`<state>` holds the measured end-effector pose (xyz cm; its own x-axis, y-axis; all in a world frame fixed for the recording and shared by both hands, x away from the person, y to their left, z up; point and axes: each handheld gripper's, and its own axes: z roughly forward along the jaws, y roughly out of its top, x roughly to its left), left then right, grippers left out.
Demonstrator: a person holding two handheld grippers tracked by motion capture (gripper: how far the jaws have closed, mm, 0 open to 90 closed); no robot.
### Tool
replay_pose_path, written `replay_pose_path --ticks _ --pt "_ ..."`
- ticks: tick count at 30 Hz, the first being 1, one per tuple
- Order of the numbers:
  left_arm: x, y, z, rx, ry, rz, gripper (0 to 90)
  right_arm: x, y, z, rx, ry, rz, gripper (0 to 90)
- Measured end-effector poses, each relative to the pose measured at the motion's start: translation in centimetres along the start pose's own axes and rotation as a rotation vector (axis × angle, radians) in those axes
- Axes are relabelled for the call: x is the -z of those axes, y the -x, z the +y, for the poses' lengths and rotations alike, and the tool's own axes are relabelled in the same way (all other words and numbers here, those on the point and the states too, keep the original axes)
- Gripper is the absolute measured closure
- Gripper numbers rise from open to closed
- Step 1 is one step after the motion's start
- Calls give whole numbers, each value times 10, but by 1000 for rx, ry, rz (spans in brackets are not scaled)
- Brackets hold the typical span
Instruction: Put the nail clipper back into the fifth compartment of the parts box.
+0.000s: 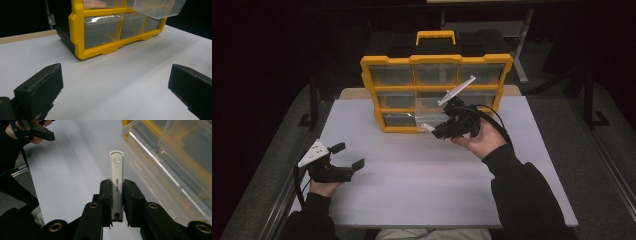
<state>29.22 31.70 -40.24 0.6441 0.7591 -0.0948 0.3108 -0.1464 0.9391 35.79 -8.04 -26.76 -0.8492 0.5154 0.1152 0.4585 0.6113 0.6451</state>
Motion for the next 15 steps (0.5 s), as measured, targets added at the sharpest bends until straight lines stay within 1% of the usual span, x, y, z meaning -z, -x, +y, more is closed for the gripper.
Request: replay_pose_path --ticks 2,5,6,9,10,15 --pt "0 0 0 0 0 0 0 5 2 2 0 9 -9 765" --pt "0 0 0 0 0 0 0 6 3 3 -2 10 -11 765" --pt "0 0 0 0 0 0 0 10 7 5 -6 22 -21 765" --pt "0 0 0 0 0 0 0 13 9 6 -17 28 -28 765" --pt "0 0 0 0 0 0 0 16 11 8 -23 38 -32 765" --pt "0 0 0 0 -1 0 0 21 15 17 -22 34 -52 765"
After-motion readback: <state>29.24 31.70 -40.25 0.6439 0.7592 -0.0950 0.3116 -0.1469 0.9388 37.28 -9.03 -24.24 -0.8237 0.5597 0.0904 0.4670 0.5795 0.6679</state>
